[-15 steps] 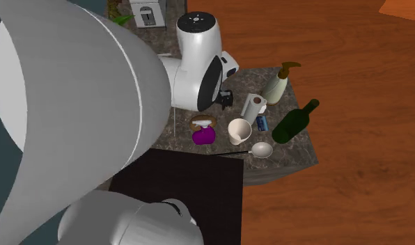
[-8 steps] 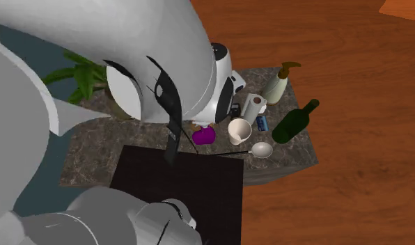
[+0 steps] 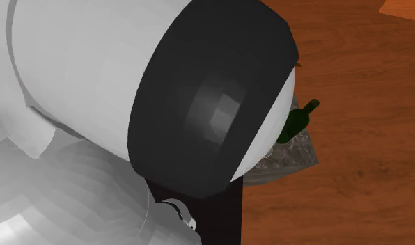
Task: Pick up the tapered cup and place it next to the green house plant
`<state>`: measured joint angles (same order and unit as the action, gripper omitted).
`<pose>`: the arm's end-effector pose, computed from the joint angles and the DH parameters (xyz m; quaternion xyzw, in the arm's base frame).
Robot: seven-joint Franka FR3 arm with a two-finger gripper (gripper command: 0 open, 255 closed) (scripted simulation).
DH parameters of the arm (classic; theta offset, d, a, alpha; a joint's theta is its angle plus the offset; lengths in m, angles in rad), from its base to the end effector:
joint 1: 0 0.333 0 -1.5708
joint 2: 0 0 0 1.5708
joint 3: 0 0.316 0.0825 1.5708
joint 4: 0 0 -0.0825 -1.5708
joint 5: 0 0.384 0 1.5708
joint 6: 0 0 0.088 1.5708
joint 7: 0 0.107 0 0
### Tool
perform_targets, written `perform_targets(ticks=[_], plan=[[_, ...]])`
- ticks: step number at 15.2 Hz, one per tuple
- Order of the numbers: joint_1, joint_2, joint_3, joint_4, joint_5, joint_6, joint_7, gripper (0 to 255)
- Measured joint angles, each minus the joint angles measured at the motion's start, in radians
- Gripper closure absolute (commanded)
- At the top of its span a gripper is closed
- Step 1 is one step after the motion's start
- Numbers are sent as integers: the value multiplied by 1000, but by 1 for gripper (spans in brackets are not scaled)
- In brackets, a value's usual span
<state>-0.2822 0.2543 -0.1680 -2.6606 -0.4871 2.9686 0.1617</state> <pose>0.3830 -0.1553 0.1588 0.9954 -0.0634 0.0128 0.0712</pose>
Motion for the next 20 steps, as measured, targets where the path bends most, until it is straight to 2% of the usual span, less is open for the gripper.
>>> perform_targets(ticks=[6,12,13,20], plan=[[34,116,-46,39,-40,79,44,0],[37,136,-52,47,-44,93,48,0],[37,136,-52,47,-44,93,48,255],[38,134,-51,48,-44,93,48,255]])
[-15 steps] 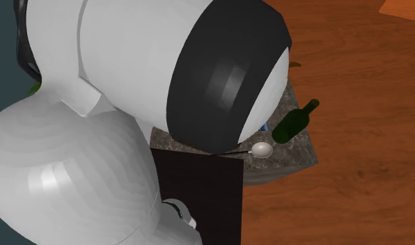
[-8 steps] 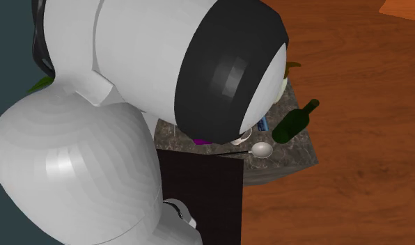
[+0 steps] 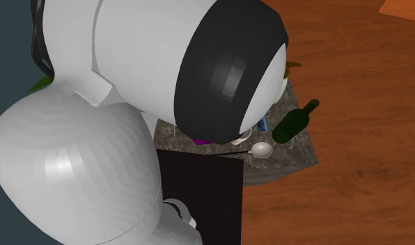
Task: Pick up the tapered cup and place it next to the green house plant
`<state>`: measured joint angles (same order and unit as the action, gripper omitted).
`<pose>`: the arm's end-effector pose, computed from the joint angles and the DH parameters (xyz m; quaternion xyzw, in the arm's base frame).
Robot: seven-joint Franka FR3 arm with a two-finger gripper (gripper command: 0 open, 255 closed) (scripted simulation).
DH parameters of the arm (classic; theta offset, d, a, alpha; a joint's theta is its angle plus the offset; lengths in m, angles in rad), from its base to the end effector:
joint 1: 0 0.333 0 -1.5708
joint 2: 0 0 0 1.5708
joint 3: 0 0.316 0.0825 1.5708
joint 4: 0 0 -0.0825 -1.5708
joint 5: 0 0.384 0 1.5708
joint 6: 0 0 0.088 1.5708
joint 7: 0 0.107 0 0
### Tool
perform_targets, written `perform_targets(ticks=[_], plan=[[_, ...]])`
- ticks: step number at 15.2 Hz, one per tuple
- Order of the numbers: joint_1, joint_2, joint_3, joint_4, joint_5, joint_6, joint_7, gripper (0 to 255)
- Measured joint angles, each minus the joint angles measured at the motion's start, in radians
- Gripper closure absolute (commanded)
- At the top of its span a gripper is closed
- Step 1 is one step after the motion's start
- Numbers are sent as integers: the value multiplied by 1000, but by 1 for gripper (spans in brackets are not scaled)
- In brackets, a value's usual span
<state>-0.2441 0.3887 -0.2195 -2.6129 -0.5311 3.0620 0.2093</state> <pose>0.3855 -0.1597 0.1233 0.9954 -0.0626 0.0140 0.0718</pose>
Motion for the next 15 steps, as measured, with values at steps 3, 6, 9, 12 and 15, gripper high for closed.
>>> perform_targets(ticks=[3,6,9,12,15], plan=[[0,0,0,0,0,0,0,255],[-14,-35,15,-12,8,-26,-12,255],[-39,-92,39,-30,27,-67,-39,255],[-61,-145,68,-39,57,-111,-69,255],[-76,-206,91,-56,88,-156,-100,255]])
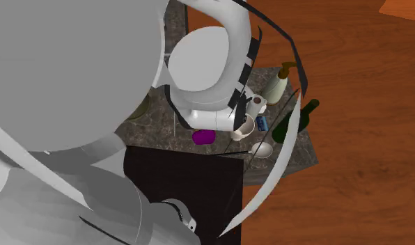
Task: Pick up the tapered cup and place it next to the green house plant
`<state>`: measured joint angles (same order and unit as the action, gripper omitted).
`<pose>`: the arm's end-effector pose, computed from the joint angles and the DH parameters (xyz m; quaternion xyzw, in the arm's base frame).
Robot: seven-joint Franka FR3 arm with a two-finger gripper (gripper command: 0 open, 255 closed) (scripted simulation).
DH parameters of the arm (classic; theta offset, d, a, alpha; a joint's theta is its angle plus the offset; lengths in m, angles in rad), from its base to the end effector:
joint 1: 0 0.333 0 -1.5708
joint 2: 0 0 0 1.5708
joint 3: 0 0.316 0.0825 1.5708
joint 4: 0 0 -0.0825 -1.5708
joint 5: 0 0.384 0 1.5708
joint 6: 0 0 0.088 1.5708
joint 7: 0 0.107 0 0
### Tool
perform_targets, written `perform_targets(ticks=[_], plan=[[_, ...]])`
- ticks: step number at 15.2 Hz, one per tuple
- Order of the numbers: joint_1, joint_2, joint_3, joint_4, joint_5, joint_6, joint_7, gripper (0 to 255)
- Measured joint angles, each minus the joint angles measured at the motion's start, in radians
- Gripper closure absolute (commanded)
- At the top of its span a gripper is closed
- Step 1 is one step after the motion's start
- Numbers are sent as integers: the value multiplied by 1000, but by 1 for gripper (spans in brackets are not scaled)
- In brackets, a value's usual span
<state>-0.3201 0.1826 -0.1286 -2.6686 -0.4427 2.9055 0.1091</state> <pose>0.3847 -0.1594 0.1808 0.9953 -0.0632 0.0129 0.0718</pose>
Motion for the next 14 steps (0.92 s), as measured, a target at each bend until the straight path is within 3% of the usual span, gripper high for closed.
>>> perform_targets(ticks=[14], plan=[[-9,-235,42,-20,138,-213,-127,255]])
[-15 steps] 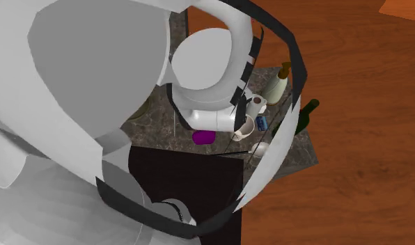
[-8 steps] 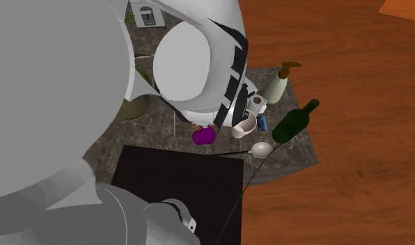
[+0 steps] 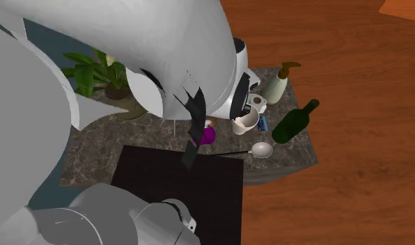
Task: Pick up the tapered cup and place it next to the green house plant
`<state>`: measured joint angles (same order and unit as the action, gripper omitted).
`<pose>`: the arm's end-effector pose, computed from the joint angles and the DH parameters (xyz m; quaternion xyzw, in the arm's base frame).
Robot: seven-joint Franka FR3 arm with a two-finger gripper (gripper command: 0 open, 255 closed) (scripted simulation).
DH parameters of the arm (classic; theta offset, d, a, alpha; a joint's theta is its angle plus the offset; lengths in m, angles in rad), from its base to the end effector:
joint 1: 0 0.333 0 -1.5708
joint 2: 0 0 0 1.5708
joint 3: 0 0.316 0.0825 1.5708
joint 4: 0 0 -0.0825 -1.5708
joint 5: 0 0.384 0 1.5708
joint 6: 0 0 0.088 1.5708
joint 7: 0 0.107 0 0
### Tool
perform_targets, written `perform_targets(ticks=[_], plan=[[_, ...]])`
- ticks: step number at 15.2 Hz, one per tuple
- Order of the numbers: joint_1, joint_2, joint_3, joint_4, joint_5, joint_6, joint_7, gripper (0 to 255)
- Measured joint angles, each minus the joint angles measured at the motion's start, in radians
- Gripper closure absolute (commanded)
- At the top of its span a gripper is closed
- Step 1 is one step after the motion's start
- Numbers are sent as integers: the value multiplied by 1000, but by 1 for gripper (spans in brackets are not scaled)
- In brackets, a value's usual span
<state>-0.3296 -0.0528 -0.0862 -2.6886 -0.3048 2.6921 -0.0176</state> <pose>0.3851 -0.1589 0.2543 0.9953 -0.0633 0.0129 0.0720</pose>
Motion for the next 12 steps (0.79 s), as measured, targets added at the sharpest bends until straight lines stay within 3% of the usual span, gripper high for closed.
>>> perform_targets(ticks=[12], plan=[[15,-166,-1,31,60,-194,-64,255]])
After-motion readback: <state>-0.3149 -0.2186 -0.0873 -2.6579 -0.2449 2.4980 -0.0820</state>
